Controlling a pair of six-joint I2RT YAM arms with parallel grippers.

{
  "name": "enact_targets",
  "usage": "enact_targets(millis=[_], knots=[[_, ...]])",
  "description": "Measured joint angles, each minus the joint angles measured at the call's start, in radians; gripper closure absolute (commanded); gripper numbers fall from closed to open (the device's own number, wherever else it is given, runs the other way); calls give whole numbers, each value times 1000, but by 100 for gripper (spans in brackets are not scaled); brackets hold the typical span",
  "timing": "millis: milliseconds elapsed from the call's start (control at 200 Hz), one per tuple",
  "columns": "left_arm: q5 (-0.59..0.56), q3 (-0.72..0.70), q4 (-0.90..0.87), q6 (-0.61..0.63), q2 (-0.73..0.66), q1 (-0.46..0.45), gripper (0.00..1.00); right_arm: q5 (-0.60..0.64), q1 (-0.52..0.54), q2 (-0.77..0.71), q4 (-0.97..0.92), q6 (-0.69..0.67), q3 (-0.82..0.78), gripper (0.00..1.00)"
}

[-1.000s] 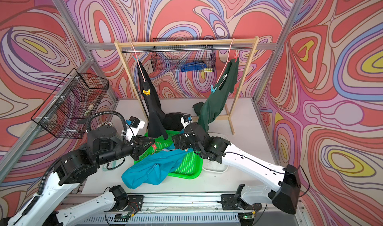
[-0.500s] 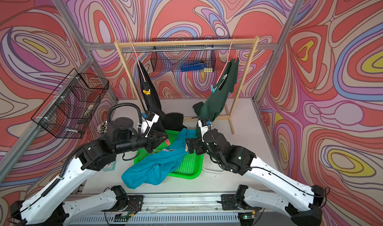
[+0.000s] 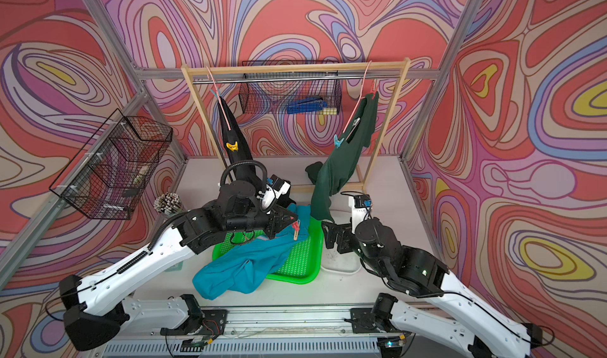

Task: Remove the clothespins securing t-shirts to the hanger
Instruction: Place the clothespin in the storage box.

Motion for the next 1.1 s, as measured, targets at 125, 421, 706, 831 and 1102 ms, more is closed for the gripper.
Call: enact_targets(millis=[125,421,706,831,1102], knots=[[13,33,43,0,77,-31,92,42,0,-42,-51,18,3,2],[55,76,154,-14,263,-111,86,136,0,-101,-99,29,19,2],[74,141,201,-20,432,-161,78,182,0,-98,-103,28,19,2],[77,152,213,-20,483,-162,70,196,0,-98,-104,28,19,2],[74,182,217,-28,546,-162,45,212,0,-98,-105,21,19,2]])
